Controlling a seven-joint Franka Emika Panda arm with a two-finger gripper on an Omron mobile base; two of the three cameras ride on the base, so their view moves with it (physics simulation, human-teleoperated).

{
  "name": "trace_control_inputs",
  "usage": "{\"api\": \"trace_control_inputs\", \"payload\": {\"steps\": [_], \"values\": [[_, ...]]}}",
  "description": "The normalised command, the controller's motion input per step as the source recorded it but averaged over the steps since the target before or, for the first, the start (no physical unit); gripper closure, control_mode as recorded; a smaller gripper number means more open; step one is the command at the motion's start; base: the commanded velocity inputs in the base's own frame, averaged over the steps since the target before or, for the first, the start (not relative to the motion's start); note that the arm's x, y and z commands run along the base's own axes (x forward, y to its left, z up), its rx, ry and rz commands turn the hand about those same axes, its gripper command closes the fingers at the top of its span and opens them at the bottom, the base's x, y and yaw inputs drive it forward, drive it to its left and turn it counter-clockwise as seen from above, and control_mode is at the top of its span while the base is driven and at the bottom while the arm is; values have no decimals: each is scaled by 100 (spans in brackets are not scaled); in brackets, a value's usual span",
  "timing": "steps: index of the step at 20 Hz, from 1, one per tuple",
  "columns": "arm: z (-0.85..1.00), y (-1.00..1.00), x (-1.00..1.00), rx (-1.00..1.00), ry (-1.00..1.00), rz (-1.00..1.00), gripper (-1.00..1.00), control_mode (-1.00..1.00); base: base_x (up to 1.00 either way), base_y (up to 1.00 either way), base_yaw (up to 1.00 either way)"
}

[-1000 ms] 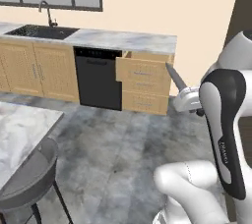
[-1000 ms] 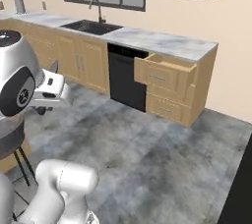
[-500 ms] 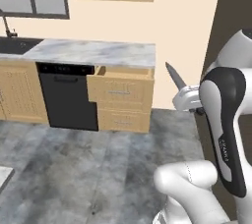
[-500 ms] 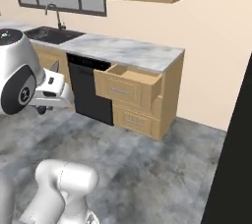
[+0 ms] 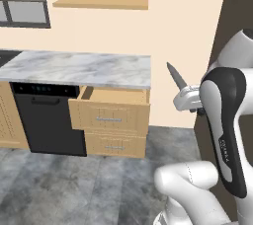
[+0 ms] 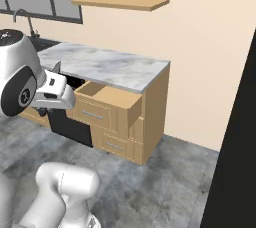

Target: Pick up the metallic utensils from the counter and place them in the open drawer. Make sure not to pick up any wooden utensils.

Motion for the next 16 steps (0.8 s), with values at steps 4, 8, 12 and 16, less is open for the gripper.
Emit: {"api": "trace_control_inputs", "payload": {"steps": [4,8,12,16], "values": [[0,0,0,0,0,0,100,100,100,-48,20],[0,0,0,0,0,0,100,100,39,-40,31],[0,0,0,0,0,0,100,100,8,-57,43],[0,0,0,0,0,0,100,100,6,-73,51]]}}
